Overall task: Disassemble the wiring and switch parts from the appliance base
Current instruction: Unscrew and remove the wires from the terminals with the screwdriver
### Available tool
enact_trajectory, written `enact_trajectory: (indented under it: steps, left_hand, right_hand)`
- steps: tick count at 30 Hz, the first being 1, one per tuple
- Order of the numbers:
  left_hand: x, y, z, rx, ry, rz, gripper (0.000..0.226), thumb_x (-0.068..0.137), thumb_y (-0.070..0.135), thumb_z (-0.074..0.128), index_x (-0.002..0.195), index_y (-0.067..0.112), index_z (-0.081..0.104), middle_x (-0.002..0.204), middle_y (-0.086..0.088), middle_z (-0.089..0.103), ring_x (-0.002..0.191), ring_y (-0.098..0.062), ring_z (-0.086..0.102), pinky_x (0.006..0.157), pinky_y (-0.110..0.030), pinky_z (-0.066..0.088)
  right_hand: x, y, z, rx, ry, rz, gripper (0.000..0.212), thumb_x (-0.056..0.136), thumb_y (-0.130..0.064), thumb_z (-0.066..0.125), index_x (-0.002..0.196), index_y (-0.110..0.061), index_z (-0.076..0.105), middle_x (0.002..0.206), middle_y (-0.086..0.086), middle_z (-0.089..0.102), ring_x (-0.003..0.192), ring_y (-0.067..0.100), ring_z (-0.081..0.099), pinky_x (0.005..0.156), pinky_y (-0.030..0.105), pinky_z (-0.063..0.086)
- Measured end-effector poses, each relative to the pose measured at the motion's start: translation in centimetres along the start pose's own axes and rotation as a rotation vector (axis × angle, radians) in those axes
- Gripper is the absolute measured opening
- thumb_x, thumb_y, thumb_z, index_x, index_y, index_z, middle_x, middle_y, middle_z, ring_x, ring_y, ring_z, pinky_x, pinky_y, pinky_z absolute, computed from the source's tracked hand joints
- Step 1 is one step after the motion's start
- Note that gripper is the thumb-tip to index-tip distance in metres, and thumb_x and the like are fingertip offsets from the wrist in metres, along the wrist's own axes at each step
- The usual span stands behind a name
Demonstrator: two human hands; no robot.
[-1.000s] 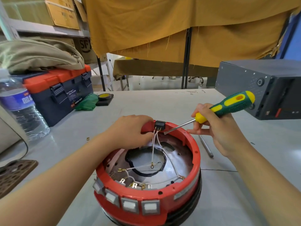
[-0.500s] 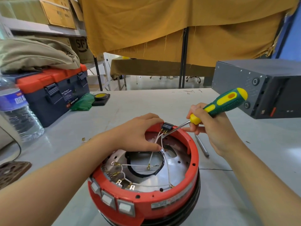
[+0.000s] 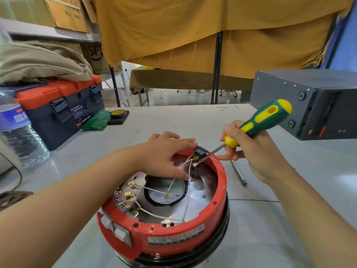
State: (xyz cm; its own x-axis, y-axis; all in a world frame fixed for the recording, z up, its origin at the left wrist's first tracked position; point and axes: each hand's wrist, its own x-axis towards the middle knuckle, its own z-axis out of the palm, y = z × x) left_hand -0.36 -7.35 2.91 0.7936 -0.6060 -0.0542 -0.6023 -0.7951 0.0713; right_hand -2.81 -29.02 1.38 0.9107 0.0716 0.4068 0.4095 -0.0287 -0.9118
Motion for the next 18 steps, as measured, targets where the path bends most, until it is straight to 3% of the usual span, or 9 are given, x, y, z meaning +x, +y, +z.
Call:
enact_trajectory:
  steps: [4,8,14,18]
  left_hand:
    - [0.3,0.2,0.4,-0.013,0.023,-0.005,0.078,0.083,0.058,0.057,0.147,0.042,0.014,0.154,0.025,0.011,0.141,-0.010,0.009,0.113,-0.042,0.013]
    - [0.3,0.2,1.1,0.000,0.067,0.003,0.080,0.078,0.069,0.047,0.147,0.043,0.015,0.155,0.023,0.011,0.142,-0.011,0.010,0.115,-0.050,0.009]
    - [0.7,-0.3,0.9,-0.086,0.103,0.044,0.071,0.085,0.058,0.054,0.146,0.038,0.025,0.153,0.018,0.021,0.138,-0.012,0.015,0.114,-0.034,0.019]
    - [0.5,-0.5,1.7,-0.141,0.178,0.066,0.068,0.086,0.053,0.055,0.145,0.039,0.026,0.153,0.018,0.022,0.138,-0.008,0.014,0.112,-0.027,0.017]
  right_hand:
    - [-0.1,0.0,0.0,-0.034,0.013,-0.022,0.028,0.081,-0.033,0.055,0.064,-0.010,0.057,0.048,0.003,0.049,0.043,0.010,0.047,0.052,0.026,0.054]
    - [0.0,-0.1,0.0,-0.016,0.078,-0.064,0.030,0.081,-0.029,0.055,0.064,-0.004,0.055,0.045,-0.002,0.048,0.042,0.013,0.044,0.056,0.036,0.059]
    - [-0.1,-0.6,0.0,0.012,0.223,-0.181,0.029,0.079,-0.024,0.054,0.056,-0.008,0.051,0.043,-0.003,0.042,0.036,0.010,0.041,0.043,0.018,0.045]
    - [-0.3,-0.9,-0.1,0.021,0.244,-0.268,0.027,0.075,-0.028,0.055,0.057,-0.009,0.051,0.042,-0.007,0.043,0.037,0.011,0.041,0.043,0.013,0.042]
